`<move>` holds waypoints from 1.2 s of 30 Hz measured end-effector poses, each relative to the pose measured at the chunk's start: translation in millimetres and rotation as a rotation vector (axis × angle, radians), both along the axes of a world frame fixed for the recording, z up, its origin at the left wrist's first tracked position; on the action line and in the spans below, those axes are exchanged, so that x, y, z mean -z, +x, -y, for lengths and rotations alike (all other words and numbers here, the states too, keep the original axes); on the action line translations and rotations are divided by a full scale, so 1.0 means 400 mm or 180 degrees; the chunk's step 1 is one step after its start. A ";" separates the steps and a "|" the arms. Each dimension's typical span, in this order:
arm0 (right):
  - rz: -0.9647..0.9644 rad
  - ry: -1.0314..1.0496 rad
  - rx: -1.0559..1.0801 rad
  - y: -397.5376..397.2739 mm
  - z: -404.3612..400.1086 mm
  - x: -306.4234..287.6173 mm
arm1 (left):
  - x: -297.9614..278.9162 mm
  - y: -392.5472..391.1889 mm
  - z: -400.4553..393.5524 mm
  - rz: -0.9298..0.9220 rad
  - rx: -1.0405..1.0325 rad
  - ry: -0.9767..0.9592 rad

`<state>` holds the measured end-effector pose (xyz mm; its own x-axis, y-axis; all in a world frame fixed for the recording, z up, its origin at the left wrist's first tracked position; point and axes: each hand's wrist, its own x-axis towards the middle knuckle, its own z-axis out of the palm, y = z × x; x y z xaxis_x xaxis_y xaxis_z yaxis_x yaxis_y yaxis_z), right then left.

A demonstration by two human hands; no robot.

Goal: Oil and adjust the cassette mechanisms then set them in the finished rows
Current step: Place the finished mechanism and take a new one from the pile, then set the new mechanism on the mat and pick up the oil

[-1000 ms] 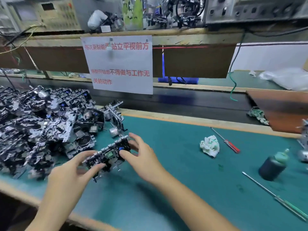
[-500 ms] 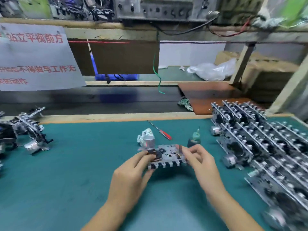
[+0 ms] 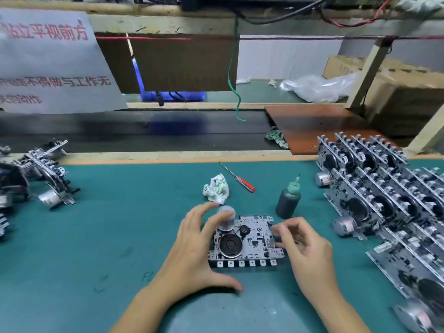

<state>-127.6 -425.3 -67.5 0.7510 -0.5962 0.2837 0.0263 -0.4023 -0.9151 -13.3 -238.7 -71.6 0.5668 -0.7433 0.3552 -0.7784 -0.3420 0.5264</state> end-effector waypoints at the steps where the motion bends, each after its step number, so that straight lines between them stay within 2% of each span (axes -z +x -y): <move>1: -0.0011 -0.0021 0.0006 -0.001 -0.001 0.001 | 0.000 0.010 -0.002 -0.0132 0.0022 0.0050; 5: -0.0077 -0.0092 0.0047 0.003 -0.001 0.002 | 0.000 0.042 -0.016 -0.0845 0.0263 0.0181; 10: -0.0168 -0.0224 0.0065 0.007 0.001 0.007 | 0.013 0.042 -0.011 -0.1283 0.0153 -0.0006; 19: -0.0203 -0.0235 0.0088 0.018 0.000 0.016 | 0.019 0.042 -0.006 -0.1268 0.0217 -0.0057; 23: -0.0209 -0.0303 0.0045 0.019 -0.005 0.019 | 0.012 0.033 0.008 -0.0723 0.0126 -0.0020; 26: -0.0188 -0.0297 0.0025 0.019 -0.007 0.020 | 0.006 0.035 0.012 -0.0554 0.0049 0.0000; 36: -0.0213 -0.0287 0.0086 0.011 -0.008 0.006 | 0.015 0.050 0.007 -0.1081 0.0153 -0.0011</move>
<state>-123.3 -422.0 -69.9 0.7541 -0.5908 0.2868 -0.0457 -0.4828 -0.8745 6.8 -241.4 -77.5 0.6174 -0.7712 0.1548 -0.5738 -0.3069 0.7593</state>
